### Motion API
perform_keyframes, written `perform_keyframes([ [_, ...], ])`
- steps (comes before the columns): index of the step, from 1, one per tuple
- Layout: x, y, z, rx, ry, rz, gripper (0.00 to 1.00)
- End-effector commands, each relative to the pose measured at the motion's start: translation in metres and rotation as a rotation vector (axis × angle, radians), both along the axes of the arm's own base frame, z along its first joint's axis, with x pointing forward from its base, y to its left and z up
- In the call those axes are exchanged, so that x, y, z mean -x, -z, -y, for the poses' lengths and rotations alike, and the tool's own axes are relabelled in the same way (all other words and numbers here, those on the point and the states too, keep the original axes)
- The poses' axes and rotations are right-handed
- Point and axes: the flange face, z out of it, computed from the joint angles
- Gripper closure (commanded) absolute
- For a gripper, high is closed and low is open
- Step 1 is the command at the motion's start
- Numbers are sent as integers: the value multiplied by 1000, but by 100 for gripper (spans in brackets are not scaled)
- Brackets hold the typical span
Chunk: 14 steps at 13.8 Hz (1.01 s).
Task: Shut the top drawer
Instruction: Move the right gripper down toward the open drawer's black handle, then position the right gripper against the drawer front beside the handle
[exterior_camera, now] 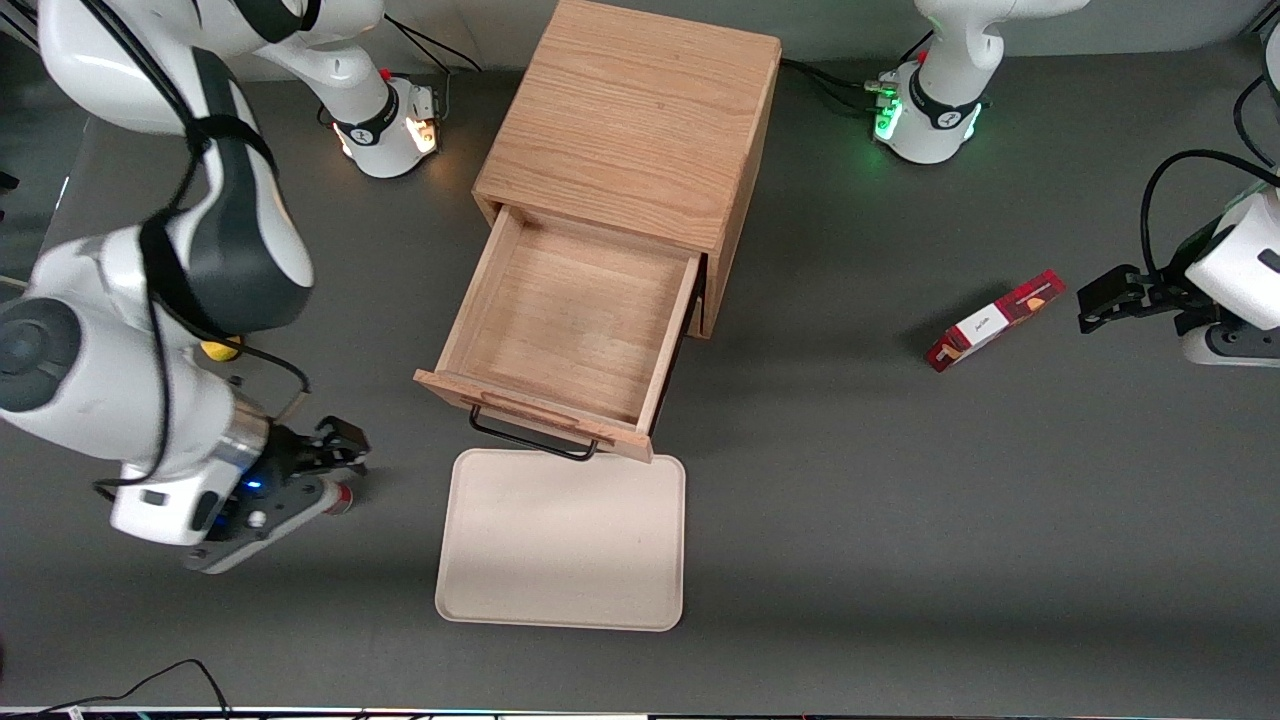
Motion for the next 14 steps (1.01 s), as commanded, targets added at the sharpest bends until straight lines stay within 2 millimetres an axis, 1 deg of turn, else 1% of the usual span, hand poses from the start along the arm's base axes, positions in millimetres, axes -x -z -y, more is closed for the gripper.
perform_keyframes([
  [1,-8,19,-24,-18,-64,-10,0],
  [2,-7,21,-33,-34,-80,-10,0],
  [3,-6,29,-46,-55,-99,-17,0],
  [5,-1,29,-62,-81,-127,-23,0],
  [7,9,30,-86,-120,-166,-45,0],
  [8,10,40,-92,-130,-177,-65,0],
  [10,11,48,-97,-133,-182,-82,0],
  [12,16,60,-110,-139,-199,-105,0],
  [13,16,66,-111,-152,-199,-121,0],
  [14,18,78,-114,-166,-216,-158,0],
])
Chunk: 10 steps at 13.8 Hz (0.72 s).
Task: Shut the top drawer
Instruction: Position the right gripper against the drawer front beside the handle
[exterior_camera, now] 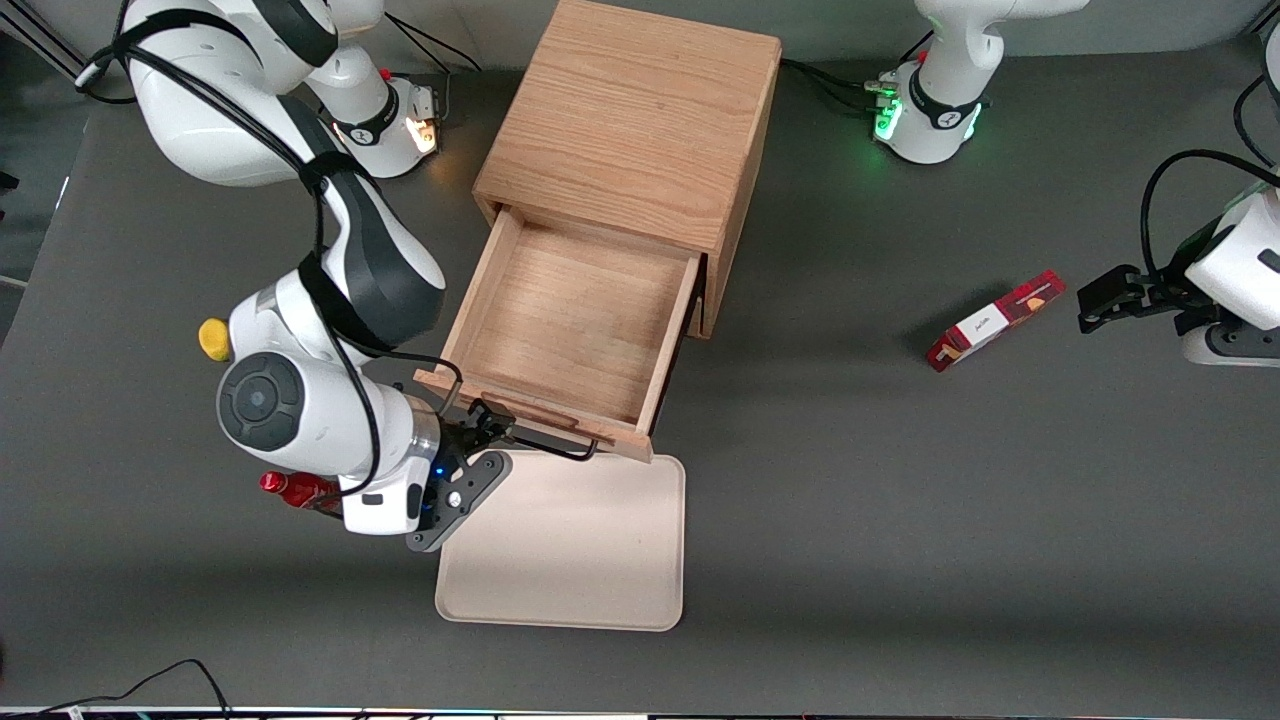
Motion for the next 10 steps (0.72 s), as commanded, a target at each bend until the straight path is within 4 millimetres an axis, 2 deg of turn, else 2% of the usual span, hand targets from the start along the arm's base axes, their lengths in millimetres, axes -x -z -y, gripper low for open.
perform_keyframes([
  [1,1,11,-5,-21,-47,-47,0],
  [10,6,35,-6,-8,-120,-104,0],
])
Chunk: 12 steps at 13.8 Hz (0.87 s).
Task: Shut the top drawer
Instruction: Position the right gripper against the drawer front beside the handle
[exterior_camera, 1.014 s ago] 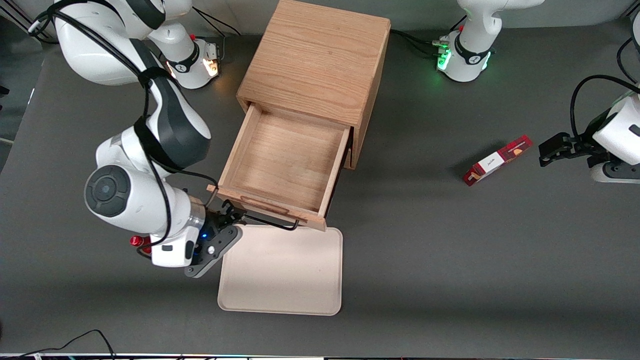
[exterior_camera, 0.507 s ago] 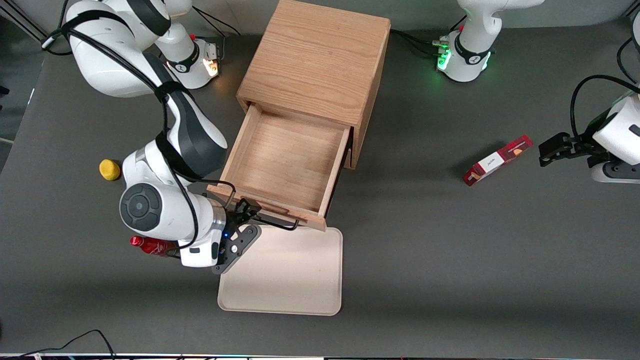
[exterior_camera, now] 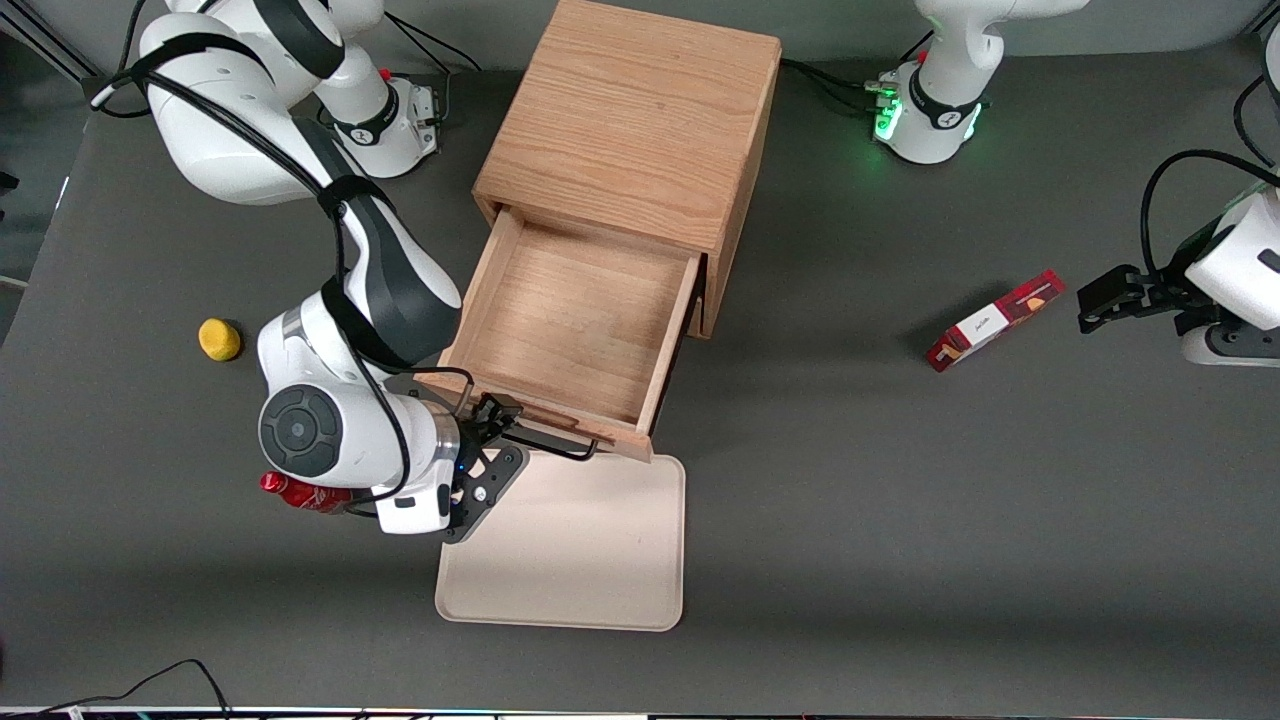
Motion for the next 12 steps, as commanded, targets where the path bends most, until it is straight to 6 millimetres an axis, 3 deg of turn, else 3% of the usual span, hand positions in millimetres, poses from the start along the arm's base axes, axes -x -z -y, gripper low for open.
perform_keyframes([
  [1,2,4,-3,-18,-35,-34,0],
  [9,21,7,-21,-10,-56,-81,0],
  [12,33,4,-37,-15,-55,-99,0],
])
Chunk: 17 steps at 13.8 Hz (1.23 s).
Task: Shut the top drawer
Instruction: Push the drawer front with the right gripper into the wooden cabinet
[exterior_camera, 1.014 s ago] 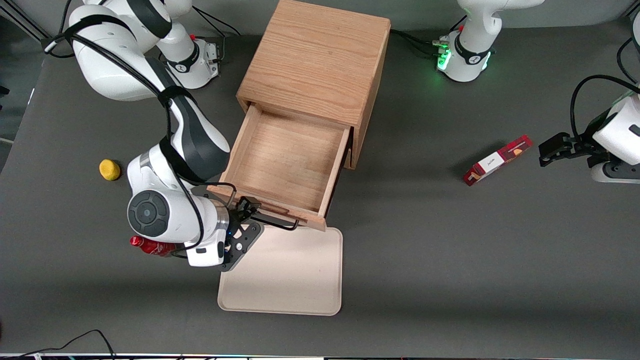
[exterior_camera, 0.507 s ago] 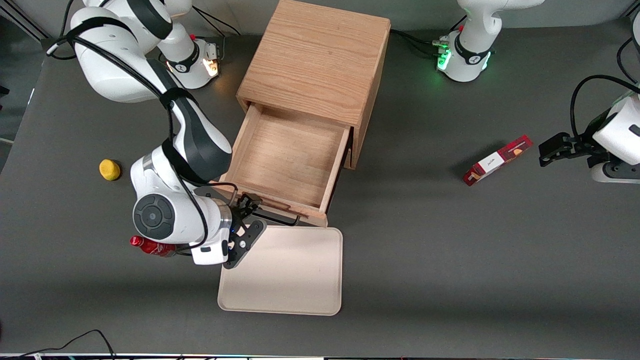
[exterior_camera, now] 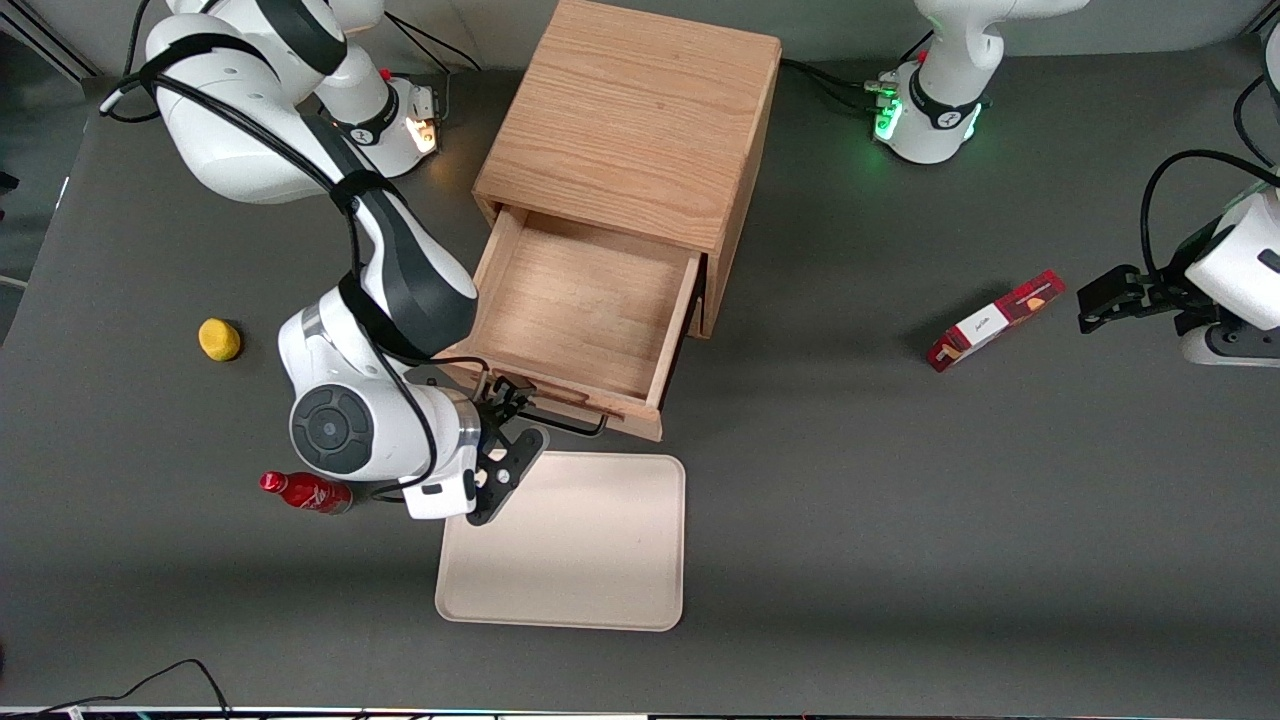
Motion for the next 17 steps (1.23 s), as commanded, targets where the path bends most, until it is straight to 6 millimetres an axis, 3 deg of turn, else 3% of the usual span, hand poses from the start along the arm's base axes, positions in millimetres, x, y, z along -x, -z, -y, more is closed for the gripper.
perform_keyframes([
  [1,15,-3,-17,-9,2,-32,0],
  [6,43,0,-32,21,-33,-74,0],
  [10,67,-9,-43,-5,-47,-114,0],
  [17,98,-2,-57,23,-86,-157,0],
])
